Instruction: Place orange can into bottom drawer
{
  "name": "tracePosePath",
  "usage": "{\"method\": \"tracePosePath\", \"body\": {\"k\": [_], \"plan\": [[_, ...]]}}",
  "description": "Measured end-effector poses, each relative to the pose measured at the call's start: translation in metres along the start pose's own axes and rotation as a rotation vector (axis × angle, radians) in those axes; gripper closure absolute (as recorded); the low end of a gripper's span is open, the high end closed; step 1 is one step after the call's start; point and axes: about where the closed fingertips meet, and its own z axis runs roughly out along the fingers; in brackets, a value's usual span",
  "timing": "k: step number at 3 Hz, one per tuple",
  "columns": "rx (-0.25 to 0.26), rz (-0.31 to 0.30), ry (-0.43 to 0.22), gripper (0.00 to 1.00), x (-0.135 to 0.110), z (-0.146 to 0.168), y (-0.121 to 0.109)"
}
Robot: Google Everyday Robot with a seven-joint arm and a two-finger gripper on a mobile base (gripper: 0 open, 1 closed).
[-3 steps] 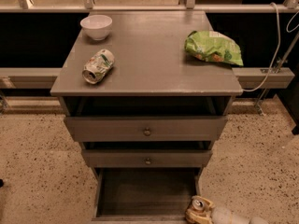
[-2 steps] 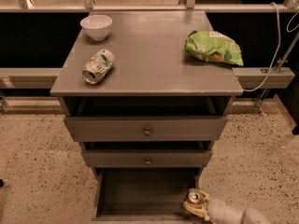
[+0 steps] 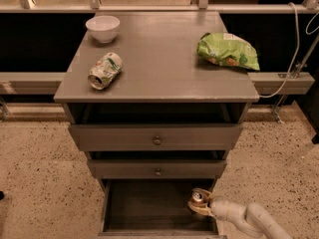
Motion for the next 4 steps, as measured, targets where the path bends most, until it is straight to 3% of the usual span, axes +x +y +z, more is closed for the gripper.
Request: {"method": "tracePosePath", "body": {"k": [1,2,3,4], "plan": [[-0.032,0.046,0.023,0.62,0.0349,0.0173,-0.0092],[-0.026,0.043,0.029,0.38,0.0406,0.0196,-0.0176],[-0.031,0.045,0.027,0.07,0.0408,0.0228,-0.0164],[-0.033,0.045,0.026,0.0,0.0408,0.0242,-0.0157]]}}
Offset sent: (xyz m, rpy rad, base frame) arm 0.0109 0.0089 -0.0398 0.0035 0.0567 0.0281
